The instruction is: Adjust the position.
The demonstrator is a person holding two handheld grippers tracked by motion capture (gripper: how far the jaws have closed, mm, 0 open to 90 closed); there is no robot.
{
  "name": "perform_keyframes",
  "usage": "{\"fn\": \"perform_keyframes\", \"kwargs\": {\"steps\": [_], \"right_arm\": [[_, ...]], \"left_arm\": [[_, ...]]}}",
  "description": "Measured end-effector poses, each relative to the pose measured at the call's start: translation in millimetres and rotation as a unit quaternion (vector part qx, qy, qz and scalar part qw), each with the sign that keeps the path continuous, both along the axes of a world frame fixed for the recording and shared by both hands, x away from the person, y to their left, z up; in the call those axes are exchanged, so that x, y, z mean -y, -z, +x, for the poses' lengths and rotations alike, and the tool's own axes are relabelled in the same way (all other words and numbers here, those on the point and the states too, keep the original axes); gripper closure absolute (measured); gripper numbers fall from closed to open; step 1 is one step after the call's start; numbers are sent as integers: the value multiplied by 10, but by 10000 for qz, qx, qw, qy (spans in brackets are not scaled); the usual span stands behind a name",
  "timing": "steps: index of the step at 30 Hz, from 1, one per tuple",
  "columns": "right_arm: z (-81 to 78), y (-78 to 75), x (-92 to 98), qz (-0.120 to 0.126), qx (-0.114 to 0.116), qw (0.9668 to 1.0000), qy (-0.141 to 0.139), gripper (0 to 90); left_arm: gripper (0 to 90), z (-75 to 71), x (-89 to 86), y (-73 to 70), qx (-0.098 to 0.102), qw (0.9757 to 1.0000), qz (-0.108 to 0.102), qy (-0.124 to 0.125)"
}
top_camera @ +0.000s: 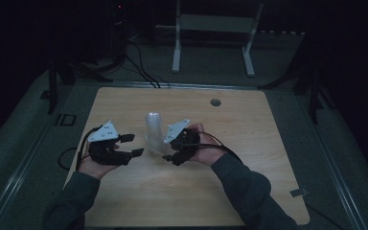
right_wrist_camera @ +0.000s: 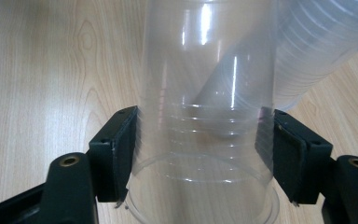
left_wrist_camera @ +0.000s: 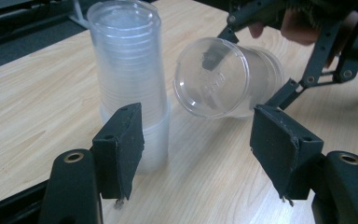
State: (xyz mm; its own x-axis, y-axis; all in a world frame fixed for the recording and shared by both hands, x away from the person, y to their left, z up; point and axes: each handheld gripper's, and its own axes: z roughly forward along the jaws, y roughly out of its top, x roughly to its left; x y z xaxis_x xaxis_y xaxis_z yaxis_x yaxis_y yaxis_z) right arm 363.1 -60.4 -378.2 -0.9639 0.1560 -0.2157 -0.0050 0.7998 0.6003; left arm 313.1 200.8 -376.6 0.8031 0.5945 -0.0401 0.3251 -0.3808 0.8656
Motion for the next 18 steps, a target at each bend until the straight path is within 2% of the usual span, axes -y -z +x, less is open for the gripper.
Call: {"fn": "perform_keyframes", "kwargs": {"steps": [8, 9, 14, 18], "right_arm": [[0, 6, -35, -252, -21, 9995, -202, 308], [-1, 21, -46, -402, -35, 9989, -254, 308], [-2, 25, -58, -537, -30, 9981, -306, 309], [-3, 10, -72, -613, 8, 9975, -360, 309]], "left_arm": [[353, 4, 14, 1, -7, 9993, 342, 142], [358, 7, 16, 2, 3, 9991, 388, 175], [358, 11, 35, 8, -12, 9982, 539, 262], [358, 9, 69, 15, -32, 9966, 752, 325]]}}
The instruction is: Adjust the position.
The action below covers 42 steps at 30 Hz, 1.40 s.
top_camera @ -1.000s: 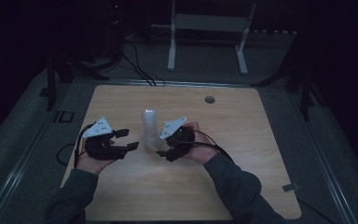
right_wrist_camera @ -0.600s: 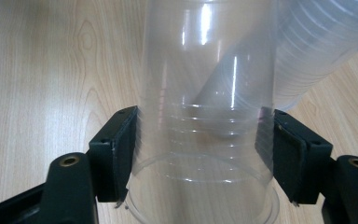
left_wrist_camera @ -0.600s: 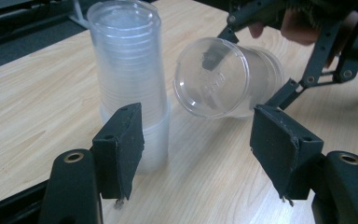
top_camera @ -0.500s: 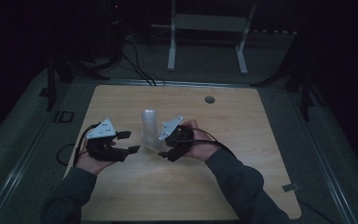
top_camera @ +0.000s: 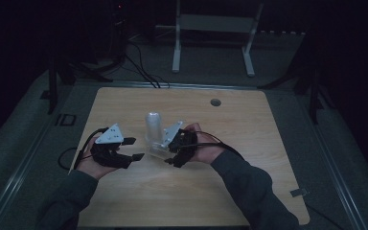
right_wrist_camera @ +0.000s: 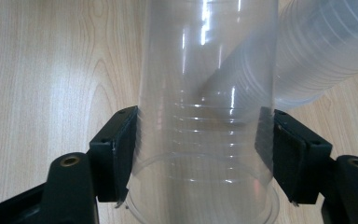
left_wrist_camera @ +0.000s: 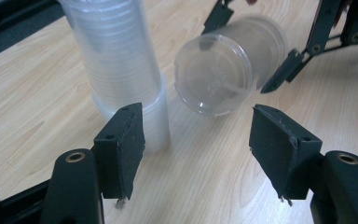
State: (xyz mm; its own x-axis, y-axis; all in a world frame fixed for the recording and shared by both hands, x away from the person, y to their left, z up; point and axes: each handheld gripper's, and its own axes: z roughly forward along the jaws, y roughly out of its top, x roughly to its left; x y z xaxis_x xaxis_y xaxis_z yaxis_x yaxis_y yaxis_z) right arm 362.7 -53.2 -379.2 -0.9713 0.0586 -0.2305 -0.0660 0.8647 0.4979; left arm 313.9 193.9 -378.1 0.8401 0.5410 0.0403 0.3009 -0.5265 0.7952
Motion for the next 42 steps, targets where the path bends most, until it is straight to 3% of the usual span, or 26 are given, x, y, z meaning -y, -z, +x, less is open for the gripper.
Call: {"fn": "perform_keyframes", "kwargs": {"steps": [9, 14, 17, 25, 30, 42], "right_arm": [[-9, -30, -35, -289, 91, 9995, -91, 308], [-12, -33, -51, -368, 101, 9992, -145, 309], [-22, -11, -76, -501, 89, 9985, -204, 309], [-51, 26, -128, -741, 100, 9966, -341, 308], [-60, 28, -144, -794, 114, 9961, -370, 309], [-101, 81, -189, -1040, 201, 9931, -504, 309]], "left_arm": [[357, -6, 79, 8, -29, 9985, 503, 201], [357, -6, 114, 14, -41, 9970, 735, 257], [357, -4, 152, 27, -98, 9948, 941, 368], [357, 2, 203, 48, -198, 9916, 1169, 520], [357, 0, 241, 60, -273, 9880, 1388, 627], [352, 16, 314, 47, -358, 9841, 1535, 814]]}}
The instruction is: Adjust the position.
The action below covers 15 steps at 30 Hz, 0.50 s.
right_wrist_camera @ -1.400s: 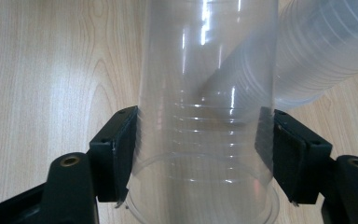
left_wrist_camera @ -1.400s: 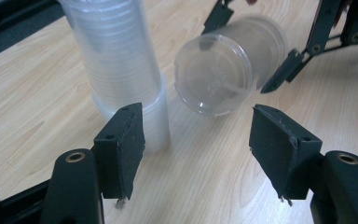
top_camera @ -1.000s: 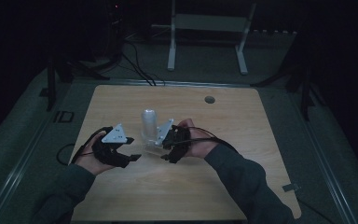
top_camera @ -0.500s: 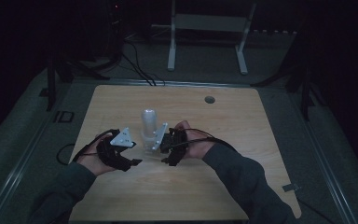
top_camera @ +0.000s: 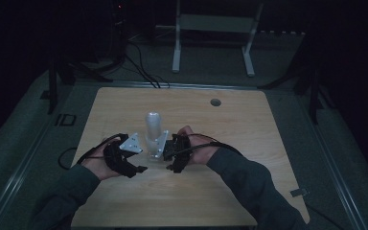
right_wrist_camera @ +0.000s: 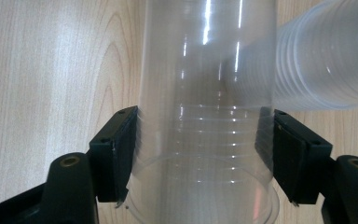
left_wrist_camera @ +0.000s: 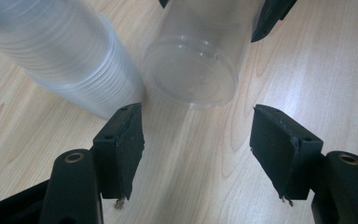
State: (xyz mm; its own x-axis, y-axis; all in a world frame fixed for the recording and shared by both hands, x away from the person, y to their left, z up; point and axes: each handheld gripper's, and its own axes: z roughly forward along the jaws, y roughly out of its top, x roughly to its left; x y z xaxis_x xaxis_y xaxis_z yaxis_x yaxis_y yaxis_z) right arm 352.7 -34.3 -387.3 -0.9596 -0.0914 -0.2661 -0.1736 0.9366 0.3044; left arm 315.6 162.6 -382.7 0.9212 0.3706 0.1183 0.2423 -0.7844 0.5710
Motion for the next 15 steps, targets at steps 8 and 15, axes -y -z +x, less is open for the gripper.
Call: {"fn": "perform_keyframes", "kwargs": {"steps": [8, 15], "right_arm": [[-41, 18, -45, -67, -7, 9999, -97, 309], [-70, 42, -98, -110, 0, 9998, -178, 310]], "left_arm": [[335, 2, 15, -10, -43, 9999, -82, 44], [320, -5, 33, -20, -68, 9998, -132, 121]]}}
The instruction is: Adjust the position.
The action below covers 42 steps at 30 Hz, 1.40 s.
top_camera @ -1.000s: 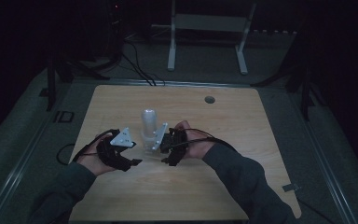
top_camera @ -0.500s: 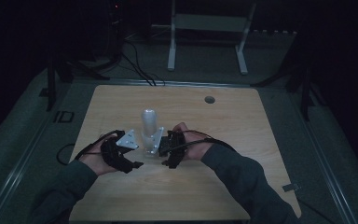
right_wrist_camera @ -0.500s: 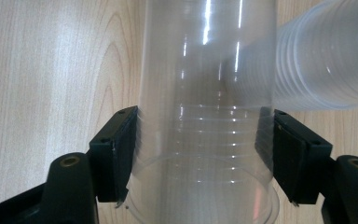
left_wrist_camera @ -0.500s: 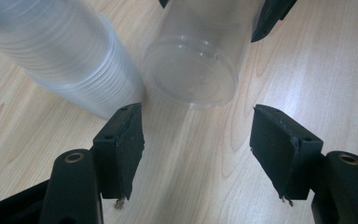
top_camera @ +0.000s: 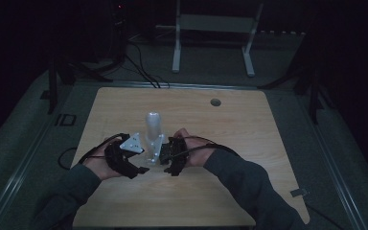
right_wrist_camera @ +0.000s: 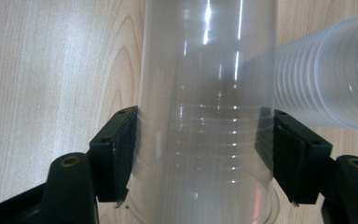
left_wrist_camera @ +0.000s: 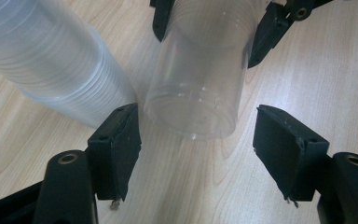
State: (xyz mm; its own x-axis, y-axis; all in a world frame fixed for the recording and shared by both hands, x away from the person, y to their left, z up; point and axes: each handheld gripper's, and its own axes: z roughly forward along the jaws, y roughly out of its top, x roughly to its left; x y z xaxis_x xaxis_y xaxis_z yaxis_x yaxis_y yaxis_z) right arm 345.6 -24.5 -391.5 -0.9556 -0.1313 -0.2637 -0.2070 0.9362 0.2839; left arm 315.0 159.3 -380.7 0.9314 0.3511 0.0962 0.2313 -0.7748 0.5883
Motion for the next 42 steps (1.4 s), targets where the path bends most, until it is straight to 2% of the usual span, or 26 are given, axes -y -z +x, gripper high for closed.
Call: {"fn": "perform_keyframes", "kwargs": {"steps": [8, 25, 33, 42], "right_arm": [[-28, 1, -23, 2, 10, 10000, -63, 310], [-79, -5, -55, -62, 85, 9998, -186, 312], [-101, -1, -62, -91, 111, 9997, -205, 316], [-105, 4, -57, -113, 89, 9997, -207, 298]], "left_arm": [[295, 14, 50, 42, -34, 10000, 67, 37], [321, 49, 119, 97, -182, 9998, 66, 87], [359, 48, 118, 126, -267, 9996, 44, 87], [417, 50, 107, 123, -262, 9996, 25, 95]]}}
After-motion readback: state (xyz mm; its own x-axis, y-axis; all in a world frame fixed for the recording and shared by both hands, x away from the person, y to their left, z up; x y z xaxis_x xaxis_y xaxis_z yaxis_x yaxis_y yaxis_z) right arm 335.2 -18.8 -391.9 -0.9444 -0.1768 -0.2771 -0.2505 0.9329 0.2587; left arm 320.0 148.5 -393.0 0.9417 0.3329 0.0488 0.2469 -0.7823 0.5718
